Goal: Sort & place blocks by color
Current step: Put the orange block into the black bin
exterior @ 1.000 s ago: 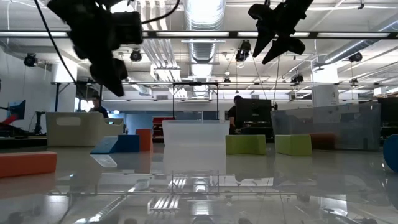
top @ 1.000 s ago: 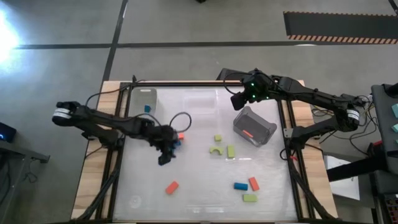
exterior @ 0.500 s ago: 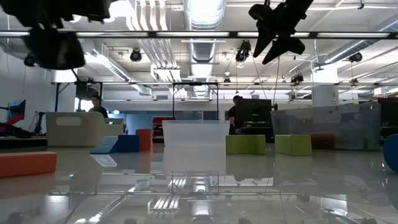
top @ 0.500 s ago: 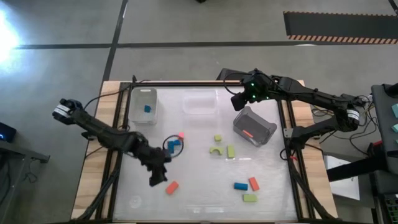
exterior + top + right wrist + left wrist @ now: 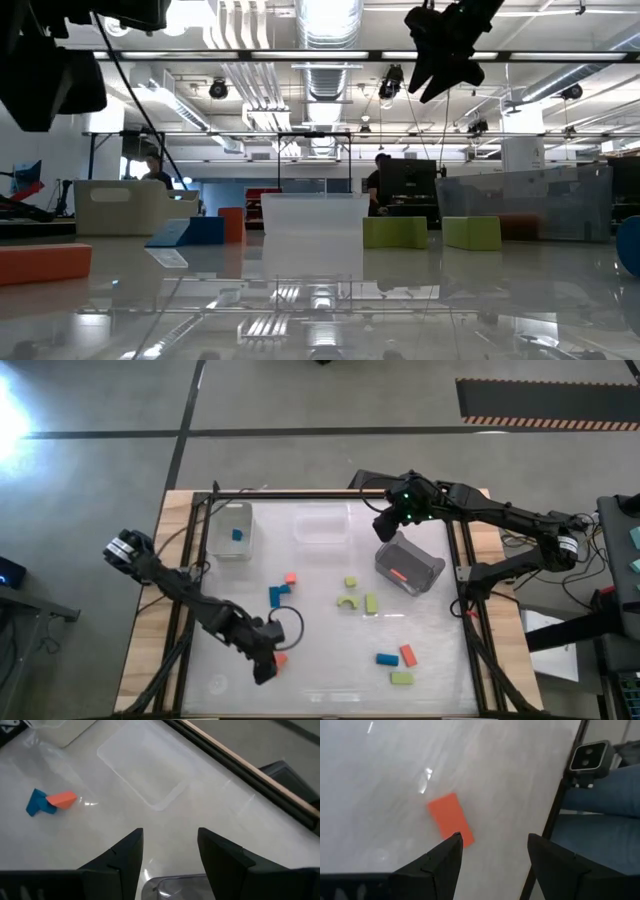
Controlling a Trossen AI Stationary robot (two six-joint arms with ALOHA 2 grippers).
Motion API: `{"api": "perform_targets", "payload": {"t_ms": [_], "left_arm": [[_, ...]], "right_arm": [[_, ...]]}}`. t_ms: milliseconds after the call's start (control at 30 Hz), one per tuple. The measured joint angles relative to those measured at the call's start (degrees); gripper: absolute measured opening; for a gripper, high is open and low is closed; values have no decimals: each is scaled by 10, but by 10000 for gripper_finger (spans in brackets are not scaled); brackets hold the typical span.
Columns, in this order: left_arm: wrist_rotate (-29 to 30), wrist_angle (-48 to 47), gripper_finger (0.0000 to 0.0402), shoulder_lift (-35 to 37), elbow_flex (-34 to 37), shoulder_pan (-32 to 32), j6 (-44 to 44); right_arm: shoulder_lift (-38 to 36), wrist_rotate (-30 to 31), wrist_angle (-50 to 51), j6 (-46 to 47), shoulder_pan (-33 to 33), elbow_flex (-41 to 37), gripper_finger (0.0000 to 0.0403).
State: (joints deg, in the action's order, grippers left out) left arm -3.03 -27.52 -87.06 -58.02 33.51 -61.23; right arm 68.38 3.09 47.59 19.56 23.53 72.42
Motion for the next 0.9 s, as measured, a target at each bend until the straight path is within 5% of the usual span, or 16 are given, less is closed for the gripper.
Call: {"api": "perform_targets", "payload": {"t_ms": [633,900], "left_arm": [[69,-5,208,-95,-16,21,-60],[80,-4,208,-99,-11,22,-62]], "right_arm": [[-18,2,2,-41,-17,0,177],[-76,62,30,-8,-59,0,177]]}}
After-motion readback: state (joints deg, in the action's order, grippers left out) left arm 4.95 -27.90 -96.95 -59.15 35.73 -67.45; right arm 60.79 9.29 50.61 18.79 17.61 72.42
